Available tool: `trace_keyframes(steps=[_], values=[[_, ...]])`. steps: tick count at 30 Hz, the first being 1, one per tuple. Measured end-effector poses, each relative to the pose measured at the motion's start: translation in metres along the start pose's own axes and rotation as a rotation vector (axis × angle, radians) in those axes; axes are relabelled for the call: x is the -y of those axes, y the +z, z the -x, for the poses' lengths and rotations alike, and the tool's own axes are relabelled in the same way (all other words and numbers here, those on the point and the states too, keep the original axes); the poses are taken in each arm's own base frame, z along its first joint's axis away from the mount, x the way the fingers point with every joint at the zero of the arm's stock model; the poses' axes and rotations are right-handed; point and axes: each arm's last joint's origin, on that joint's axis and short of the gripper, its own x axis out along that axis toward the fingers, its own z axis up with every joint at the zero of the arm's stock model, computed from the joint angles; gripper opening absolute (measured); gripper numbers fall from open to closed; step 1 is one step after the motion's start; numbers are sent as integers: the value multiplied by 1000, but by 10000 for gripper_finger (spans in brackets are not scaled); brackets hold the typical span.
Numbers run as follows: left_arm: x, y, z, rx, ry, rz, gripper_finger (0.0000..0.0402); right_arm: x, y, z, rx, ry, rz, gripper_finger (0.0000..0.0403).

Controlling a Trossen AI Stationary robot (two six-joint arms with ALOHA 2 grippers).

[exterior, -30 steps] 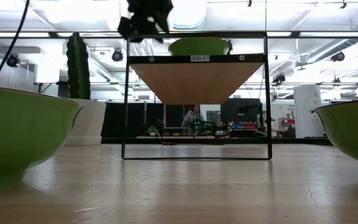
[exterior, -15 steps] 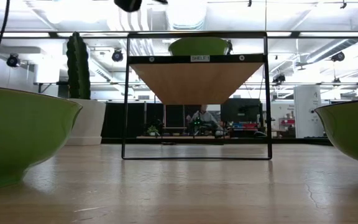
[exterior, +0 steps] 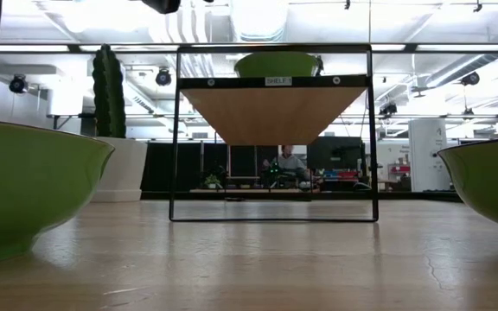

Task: Pick & Place Mini bowls
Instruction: Stack the right white patterned bowl on the white patterned bowl on the shelf

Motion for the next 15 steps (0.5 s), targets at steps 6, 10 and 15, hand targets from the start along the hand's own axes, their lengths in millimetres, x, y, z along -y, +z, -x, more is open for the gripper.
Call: trace_keyframes(steps=[6, 10, 15], values=[[0, -6, 4, 18, -2, -6, 103, 9, -21, -2, -80, -8, -110, 61], [-2, -7, 9, 30, -5, -6, 103, 6, -41, -13, -219, 41, -111, 73], [0, -6, 19, 69, -37, -11, 103, -7, -61, -41, -351, -5, -77, 123]])
